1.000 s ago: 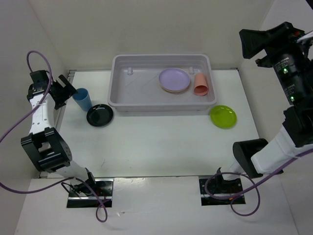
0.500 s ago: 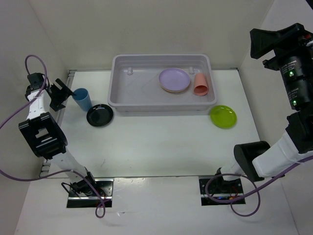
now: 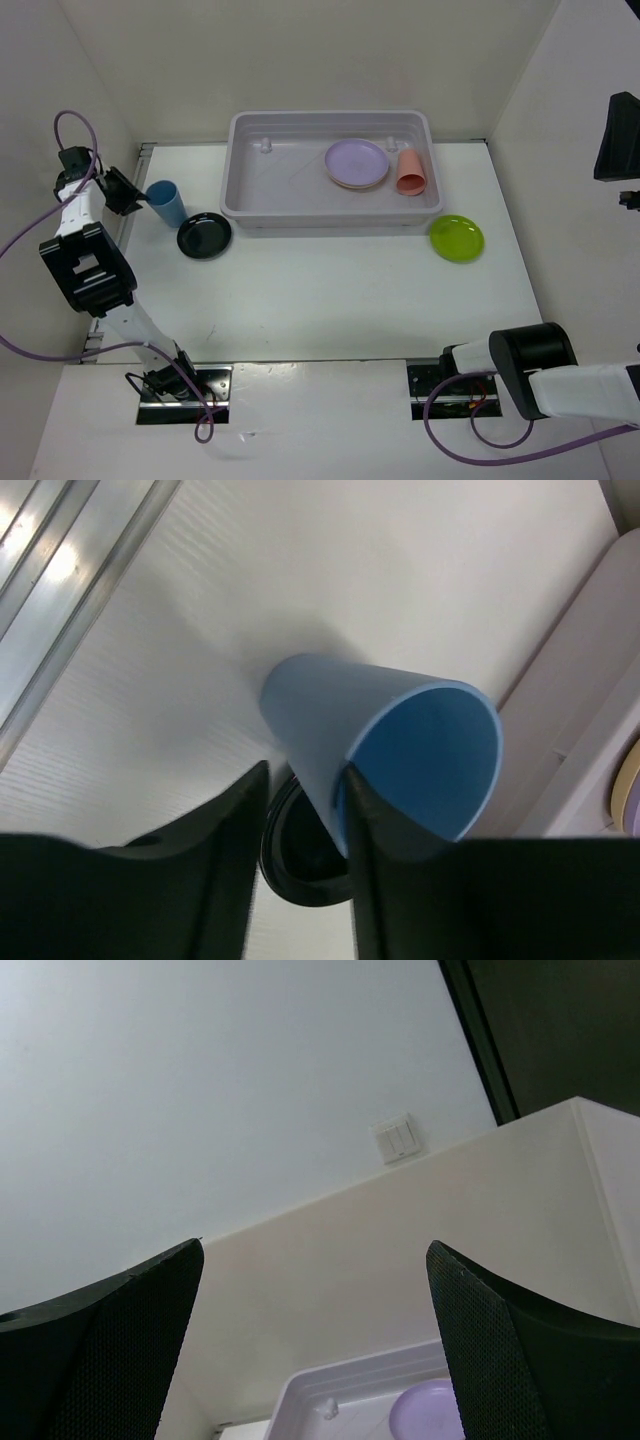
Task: Place the mixed dishes into the plastic bin
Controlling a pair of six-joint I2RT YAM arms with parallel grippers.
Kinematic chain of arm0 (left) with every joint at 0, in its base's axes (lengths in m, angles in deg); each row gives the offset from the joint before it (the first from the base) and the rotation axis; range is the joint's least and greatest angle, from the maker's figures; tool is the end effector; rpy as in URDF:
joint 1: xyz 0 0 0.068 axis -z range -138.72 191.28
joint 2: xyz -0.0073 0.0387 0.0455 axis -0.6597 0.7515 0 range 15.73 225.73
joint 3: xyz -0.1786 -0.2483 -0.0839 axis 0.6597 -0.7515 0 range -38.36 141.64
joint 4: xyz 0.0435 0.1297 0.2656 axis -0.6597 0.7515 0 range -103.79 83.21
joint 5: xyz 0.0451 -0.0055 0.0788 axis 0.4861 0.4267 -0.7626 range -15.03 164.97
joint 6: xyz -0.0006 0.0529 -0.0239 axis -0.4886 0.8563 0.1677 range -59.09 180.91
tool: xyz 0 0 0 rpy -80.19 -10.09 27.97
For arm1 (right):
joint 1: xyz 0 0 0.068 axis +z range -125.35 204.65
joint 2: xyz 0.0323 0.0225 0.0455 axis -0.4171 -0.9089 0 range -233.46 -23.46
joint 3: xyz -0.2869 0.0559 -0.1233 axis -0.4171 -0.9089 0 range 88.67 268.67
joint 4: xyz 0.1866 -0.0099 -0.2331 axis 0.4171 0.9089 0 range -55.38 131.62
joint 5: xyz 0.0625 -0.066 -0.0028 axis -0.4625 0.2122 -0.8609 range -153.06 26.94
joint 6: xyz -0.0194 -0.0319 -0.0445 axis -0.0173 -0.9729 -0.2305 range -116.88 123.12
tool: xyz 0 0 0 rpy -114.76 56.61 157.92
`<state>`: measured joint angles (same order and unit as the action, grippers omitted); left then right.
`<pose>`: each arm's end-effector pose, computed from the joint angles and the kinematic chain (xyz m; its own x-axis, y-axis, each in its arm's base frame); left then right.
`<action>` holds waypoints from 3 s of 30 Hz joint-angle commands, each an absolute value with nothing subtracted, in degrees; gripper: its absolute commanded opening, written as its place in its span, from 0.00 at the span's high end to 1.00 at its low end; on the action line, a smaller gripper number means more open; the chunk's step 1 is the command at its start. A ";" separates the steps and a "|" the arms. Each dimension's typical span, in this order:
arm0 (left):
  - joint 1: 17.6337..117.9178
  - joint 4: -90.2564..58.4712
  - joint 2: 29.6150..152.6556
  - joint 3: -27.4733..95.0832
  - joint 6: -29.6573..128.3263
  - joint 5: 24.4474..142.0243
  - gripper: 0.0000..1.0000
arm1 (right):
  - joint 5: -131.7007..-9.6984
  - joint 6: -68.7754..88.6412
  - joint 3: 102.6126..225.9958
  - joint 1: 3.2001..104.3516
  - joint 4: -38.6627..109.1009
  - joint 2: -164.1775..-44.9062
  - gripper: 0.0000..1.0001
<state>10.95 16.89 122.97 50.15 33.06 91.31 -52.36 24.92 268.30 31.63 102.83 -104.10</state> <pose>0.4156 0.2296 0.2881 -0.4269 -0.7692 -0.4755 -0.5950 0.6349 -0.4929 -0.0342 -0.0119 0.7495 0.4861 0.4272 -0.7624 -0.1526 0.9005 0.4073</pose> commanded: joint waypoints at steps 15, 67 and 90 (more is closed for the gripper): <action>12.01 14.95 125.94 53.92 32.79 91.94 0.90 | -46.54 23.60 268.05 31.68 103.08 -100.99 0.04; 43.47 38.42 170.85 135.31 21.36 84.29 1.00 | -42.50 22.03 200.76 33.00 60.66 -61.05 0.24; 42.95 40.70 174.99 137.41 23.03 81.21 0.67 | -32.31 30.27 170.33 38.27 64.50 -68.10 0.03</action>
